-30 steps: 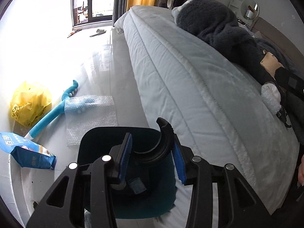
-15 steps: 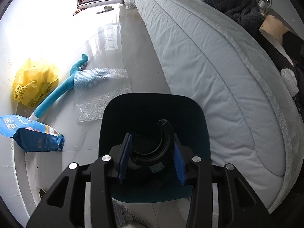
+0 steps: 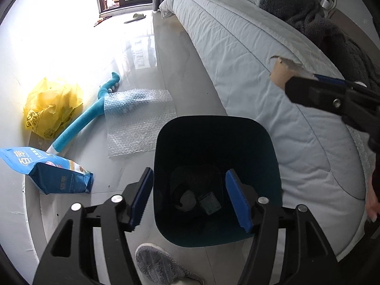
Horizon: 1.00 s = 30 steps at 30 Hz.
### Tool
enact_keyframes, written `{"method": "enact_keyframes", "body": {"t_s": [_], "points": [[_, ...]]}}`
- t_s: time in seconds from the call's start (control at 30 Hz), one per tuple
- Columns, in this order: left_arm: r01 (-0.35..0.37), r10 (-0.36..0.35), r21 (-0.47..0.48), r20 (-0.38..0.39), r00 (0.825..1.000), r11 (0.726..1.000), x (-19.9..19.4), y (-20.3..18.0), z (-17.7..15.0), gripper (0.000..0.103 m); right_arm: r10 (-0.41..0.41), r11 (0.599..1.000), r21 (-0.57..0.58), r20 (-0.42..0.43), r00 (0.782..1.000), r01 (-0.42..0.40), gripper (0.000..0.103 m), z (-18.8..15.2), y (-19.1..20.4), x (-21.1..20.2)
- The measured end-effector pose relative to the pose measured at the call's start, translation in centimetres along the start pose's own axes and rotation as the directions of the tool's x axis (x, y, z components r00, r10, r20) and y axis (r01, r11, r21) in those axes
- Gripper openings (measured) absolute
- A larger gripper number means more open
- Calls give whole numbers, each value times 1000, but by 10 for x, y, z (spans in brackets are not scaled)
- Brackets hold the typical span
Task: Collect trash
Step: 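Open the left tool to drop the black piece into the bin, then open the right tool to drop the tape roll into the bin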
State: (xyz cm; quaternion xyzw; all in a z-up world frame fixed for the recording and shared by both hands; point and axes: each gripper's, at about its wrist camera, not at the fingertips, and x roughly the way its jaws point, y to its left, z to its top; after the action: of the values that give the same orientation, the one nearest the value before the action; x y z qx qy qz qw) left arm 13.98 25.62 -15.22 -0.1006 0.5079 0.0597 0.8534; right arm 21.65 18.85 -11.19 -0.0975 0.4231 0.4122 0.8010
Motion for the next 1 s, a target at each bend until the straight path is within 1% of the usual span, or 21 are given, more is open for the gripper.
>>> {"method": "enact_keyframes", "body": {"t_s": [0.13,0.17,0.23,0.33,0.43,0.53,0.6,0.67,0.87,0.9,1.0], "points": [[-14,14,-10,40,999,1000,-10,8,1,75,-1,1000,1,-37,999,1,49,-3,6,16],[-19,20,-16,58,998,1000,-14,11,1,77,-2,1000,2,-46,999,2,49,-4,6,20],[-21,23,-22,104,994,1000,-24,15,3,78,-3,1000,7,-66,998,3,49,-6,7,29],[-30,33,-24,170,985,999,-39,20,5,79,1,1000,24,-94,996,1,49,-8,7,40],[-14,20,-30,211,977,999,-50,23,7,79,3,999,34,-123,992,1,49,-13,9,52],[-30,34,-21,253,967,999,-61,24,8,79,0,999,32,-158,987,6,49,-20,12,64],[-35,37,-14,268,963,999,-66,26,9,79,-1,999,35,-179,984,7,49,-25,15,72],[-53,56,-18,277,959,998,-71,29,10,79,-4,999,38,-205,979,12,49,-30,16,82],[-46,56,-37,321,946,998,-87,39,11,79,-18,1000,18,-267,964,24,49,-44,25,104],[-39,49,-39,325,944,999,-89,40,11,79,-20,1000,16,-273,962,25,49,-46,25,106],[-13,34,-60,358,933,998,-98,45,11,79,-24,1000,11,-297,955,29,50,-50,26,113]]}}
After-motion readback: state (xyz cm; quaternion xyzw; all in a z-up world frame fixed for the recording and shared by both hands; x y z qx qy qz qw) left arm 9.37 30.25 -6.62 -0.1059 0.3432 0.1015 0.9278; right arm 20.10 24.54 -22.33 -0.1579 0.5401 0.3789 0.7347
